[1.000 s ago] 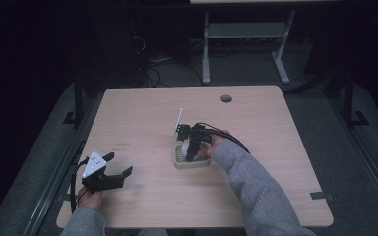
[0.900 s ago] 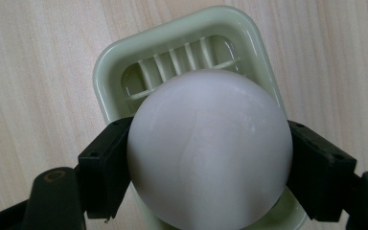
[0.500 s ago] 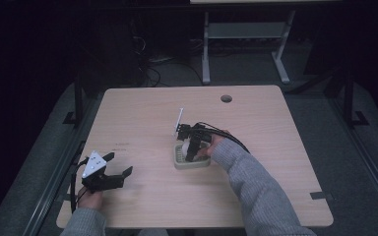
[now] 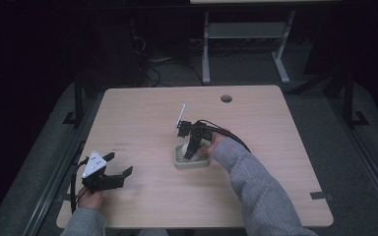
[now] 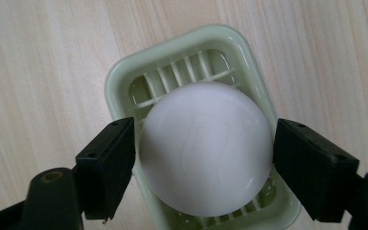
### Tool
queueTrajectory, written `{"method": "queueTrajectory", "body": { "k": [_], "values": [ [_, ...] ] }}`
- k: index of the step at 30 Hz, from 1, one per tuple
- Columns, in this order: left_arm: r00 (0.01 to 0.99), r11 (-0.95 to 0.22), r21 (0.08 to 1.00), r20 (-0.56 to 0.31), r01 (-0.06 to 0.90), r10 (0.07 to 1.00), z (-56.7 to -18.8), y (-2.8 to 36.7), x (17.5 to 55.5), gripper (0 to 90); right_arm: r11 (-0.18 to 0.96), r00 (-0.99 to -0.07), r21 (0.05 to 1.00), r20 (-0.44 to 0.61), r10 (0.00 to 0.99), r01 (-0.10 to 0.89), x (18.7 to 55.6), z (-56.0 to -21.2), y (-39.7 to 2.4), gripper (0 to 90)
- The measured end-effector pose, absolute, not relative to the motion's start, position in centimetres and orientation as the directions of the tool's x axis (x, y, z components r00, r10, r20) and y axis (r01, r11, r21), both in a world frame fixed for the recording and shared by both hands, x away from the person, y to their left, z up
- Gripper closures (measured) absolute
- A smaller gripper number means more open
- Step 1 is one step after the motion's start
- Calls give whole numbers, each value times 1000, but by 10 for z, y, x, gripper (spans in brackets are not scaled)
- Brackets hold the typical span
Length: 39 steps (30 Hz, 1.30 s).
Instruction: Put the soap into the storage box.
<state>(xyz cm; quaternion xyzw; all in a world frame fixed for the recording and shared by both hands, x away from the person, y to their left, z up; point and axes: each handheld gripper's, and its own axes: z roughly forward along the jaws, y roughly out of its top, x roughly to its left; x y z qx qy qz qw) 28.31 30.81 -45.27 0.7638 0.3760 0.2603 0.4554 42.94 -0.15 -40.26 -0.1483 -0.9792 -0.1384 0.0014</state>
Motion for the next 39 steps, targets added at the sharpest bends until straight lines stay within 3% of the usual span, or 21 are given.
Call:
{"method": "queueTrajectory", "body": {
  "k": [39],
  "values": [
    [584,-307,890,58,337,810,-452,308,282,128,868,-932,351,34,362,350,420,-382,-41,222]
  ]
}}
